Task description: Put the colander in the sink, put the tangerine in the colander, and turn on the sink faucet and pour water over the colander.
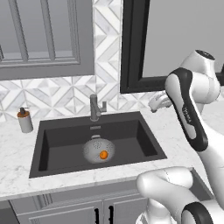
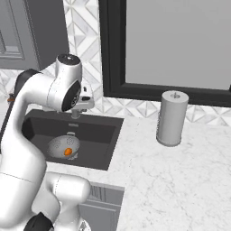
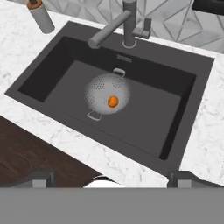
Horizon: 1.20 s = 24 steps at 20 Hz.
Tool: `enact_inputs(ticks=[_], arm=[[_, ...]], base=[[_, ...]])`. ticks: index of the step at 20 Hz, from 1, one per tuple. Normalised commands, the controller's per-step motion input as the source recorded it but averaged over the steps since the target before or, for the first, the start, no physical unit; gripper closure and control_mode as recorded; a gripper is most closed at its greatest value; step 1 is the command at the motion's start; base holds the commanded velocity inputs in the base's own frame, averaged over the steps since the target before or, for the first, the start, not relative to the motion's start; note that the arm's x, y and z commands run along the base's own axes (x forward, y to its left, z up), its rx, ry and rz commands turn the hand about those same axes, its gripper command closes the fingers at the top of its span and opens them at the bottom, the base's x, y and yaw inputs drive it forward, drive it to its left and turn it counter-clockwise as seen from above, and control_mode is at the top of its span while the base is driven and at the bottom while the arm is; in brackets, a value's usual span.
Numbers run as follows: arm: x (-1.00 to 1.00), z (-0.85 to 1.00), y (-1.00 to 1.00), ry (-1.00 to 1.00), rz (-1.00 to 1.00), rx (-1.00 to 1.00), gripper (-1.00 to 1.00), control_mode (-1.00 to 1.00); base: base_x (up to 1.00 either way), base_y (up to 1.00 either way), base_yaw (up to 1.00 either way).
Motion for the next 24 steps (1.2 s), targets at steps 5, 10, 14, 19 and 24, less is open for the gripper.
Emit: enact_inputs(ticks=[5,10,14,19,24], arm=[[0.62,-0.20,0.36,0.00,-0.17,0.06,-1.00,-1.00],[0.66,-0.24,0.01,0.00,-0.15,0.13,-1.00,-1.00],[0.37,-0.30,0.00,0.00,-0.06,0.20,-1.00,-1.00],[0.18,-0.38,0.05,0.00,0.00,0.21,-1.00,-1.00],[0.34,-0.31,0.13,0.00,0.00,0.17,-1.00,-1.00]], base=[[0.00,0.00,0.00],[0.00,0.00,0.00],[0.00,0.00,0.00],[0.00,0.00,0.00],[0.00,0.00,0.00]])
